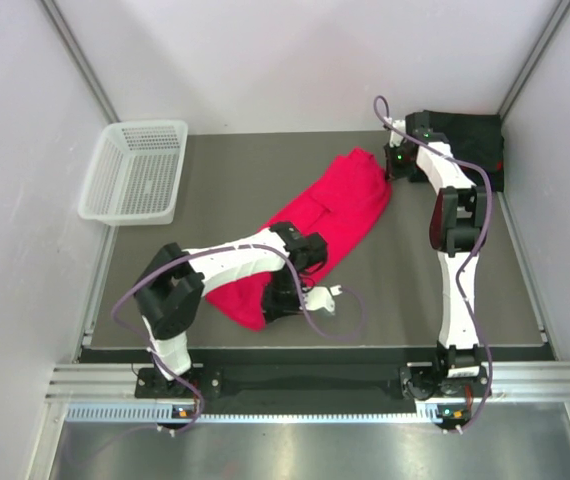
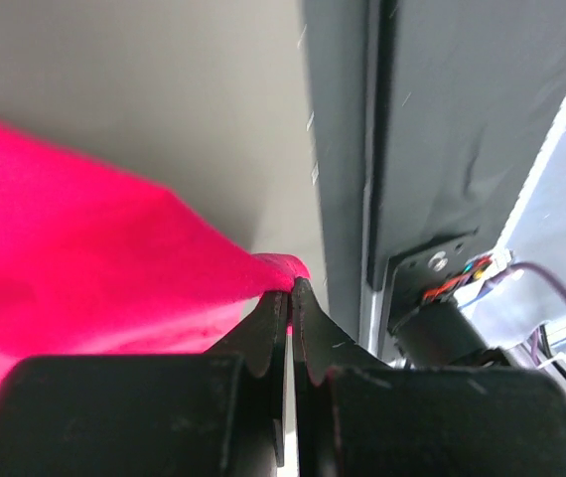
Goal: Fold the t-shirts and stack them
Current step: Fold the tshirt
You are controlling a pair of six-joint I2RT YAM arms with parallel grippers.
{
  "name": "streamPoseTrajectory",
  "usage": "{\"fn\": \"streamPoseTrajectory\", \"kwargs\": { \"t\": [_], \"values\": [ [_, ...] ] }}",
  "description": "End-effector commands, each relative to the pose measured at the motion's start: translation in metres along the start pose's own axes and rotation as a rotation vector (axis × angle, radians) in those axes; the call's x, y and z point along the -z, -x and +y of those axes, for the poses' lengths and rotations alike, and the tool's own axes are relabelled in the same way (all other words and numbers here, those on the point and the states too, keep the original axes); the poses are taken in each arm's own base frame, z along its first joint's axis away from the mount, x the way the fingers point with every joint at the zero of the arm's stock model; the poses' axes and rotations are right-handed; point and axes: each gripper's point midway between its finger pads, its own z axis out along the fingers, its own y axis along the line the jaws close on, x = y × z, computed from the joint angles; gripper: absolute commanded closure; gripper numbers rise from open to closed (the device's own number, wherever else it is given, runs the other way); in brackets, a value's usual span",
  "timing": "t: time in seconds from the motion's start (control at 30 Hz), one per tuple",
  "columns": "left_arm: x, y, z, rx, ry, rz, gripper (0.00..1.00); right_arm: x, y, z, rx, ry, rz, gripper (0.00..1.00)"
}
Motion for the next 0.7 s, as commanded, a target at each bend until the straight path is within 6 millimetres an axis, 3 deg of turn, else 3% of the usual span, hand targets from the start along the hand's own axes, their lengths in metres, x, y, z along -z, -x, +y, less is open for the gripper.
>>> {"fn": "streamPoseTrajectory", "kwargs": {
  "t": [0.0,0.1,0.23,0.43,0.67],
  "values": [
    [0.007,0.006,-0.039,0.017,-0.166,0.036,1.00,0.006,0.030,-0.007,0.033,-0.068,-0.080,0.95],
    [0.006,0.014,-0.031,-0.001,-0.150,0.031,1.00,0.025,0.036,-0.010,0.021,-0.085,-0.097,0.95],
    [0.006,0.035,-0.019,-0.013,-0.133,-0.017,1.00,0.036,0.036,-0.025,0.000,-0.098,-0.109,0.95],
    [0.003,0.062,-0.016,-0.018,-0.164,-0.048,1.00,0.027,0.059,-0.039,0.020,-0.135,-0.178,0.94],
    [0.003,0.085,-0.039,-0.060,-0.186,-0.068,1.00,0.014,0.056,-0.049,0.016,-0.177,-0.175,0.95]
  ]
}}
